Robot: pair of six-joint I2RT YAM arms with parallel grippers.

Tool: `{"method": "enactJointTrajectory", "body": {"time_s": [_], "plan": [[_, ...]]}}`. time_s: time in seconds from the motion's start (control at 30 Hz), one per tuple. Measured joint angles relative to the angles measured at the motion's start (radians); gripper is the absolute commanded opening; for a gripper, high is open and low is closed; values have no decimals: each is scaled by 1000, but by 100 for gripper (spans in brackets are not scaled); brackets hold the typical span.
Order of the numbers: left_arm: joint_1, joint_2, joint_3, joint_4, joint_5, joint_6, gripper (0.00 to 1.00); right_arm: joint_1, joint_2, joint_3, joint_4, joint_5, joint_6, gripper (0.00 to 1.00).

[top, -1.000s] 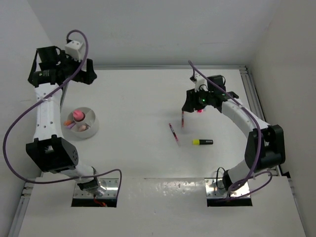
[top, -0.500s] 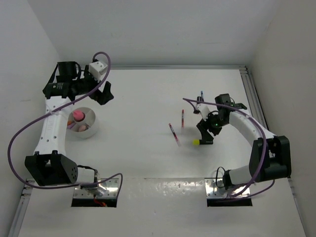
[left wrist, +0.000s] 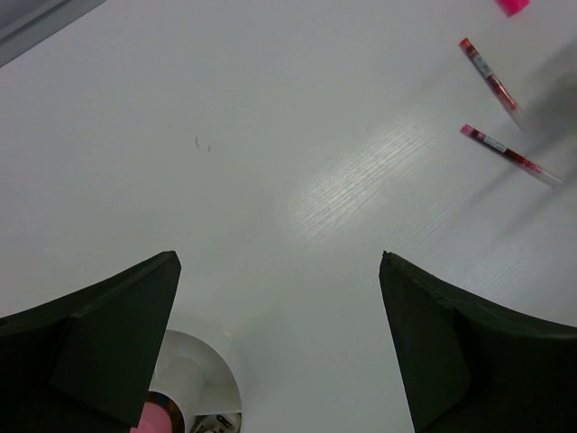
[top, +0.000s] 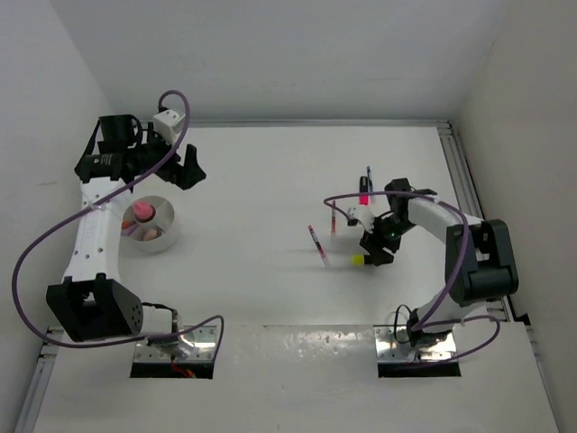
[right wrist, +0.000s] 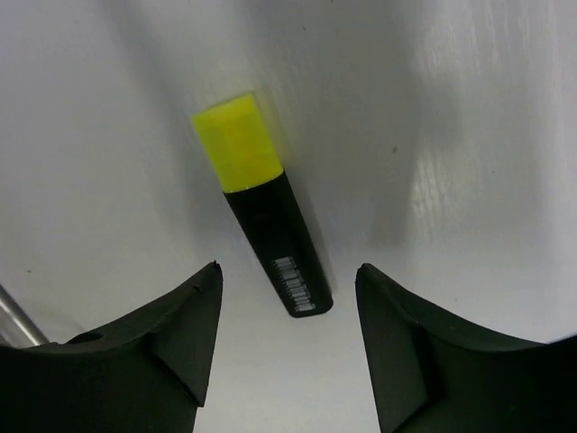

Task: Sort the stationery into containers
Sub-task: Pick up the pen from the center of the board.

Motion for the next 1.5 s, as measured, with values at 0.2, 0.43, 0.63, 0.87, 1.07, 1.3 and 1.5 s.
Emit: {"method": "enactJointTrajectory", "body": {"time_s": [0.2, 0.43, 0.63, 0.87, 1.07, 1.3, 1.5], "plan": [[58, -7, -5, 24, -14, -44, 100, 35, -2, -99, 135, 30, -86, 47], [116, -14, -49, 62, -21, -95, 99, 68, -64, -167, 224, 51, -135, 9], [133, -14, -55, 76, 51, -122, 94, 69, -23, 51, 55, -85, -45, 0], [56, -15, -126, 201, 204, -328, 93, 216, 15, 484, 226, -274, 362, 0], [-11, 7, -151, 320, 260, -561, 91, 433, 81, 506, 460, -202, 638, 0], [-54, 70, -151, 409, 238, -719, 84, 530, 208, 589, 564, -45, 828, 0], [-116, 79, -156, 426, 221, -753, 80, 560, 214, 651, 602, 0, 872, 0]]}}
